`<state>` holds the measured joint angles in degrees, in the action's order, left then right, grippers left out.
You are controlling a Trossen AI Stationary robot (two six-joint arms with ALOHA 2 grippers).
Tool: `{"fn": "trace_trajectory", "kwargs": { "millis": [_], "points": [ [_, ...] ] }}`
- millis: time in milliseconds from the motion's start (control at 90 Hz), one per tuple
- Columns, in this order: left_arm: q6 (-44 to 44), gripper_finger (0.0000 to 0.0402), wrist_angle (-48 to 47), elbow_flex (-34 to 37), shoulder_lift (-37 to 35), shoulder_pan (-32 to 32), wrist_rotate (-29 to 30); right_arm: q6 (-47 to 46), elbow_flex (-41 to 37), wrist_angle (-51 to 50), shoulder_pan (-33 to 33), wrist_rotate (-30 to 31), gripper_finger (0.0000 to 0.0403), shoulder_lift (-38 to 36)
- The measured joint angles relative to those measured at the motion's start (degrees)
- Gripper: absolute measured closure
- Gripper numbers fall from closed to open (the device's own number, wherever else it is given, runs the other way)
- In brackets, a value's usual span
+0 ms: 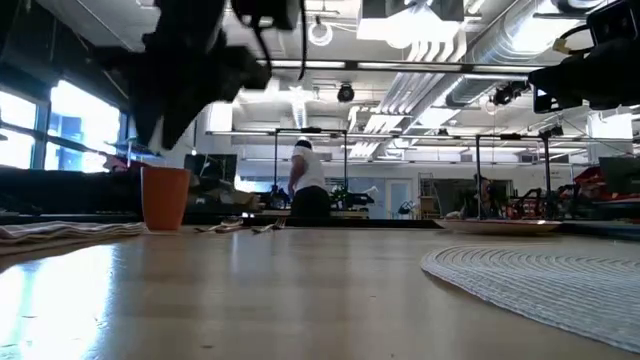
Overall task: Set table place
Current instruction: Fold pink table napkin
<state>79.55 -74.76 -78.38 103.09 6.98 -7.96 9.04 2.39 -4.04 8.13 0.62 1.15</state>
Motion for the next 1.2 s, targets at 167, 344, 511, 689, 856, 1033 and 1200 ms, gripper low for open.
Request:
{"fn": "trace_trajectory", "kwargs": {
  "millis": [167,344,511,689,856,1033,1200],
  "points": [
    [-5.2,0.0275,4.8,4.8,0.0,3.3,-7.7,0.0,0.0,0.0,0.0,-0.1,0.0402,0.0],
    [-16.0,0.0275,4.7,4.8,0.0,9.7,-10.5,0.0,0.0,0.0,0.0,-0.2,0.0402,0.0],
    [-25.9,0.0275,4.6,4.8,0.1,14.4,-6.0,0.0,0.0,0.0,0.0,-0.2,0.0402,0.0],
    [-24.4,0.0275,10.2,8.9,0.5,15.2,-4.3,0.0,0.0,0.0,0.0,-0.2,0.0402,0.0],
    [-19.7,0.0275,19.5,15.3,0.5,15.2,-6.7,0.0,0.0,0.0,0.0,-0.2,0.0402,0.0],
    [-19.4,0.0289,22.0,18.8,0.5,15.5,-5.9,0.0,0.0,0.0,0.0,-0.3,0.0402,0.0],
    [-21.8,0.0355,21.4,19.1,0.3,16.0,-3.5,0.0,0.0,0.0,0.0,-0.1,0.0402,0.0]
  ]
}}
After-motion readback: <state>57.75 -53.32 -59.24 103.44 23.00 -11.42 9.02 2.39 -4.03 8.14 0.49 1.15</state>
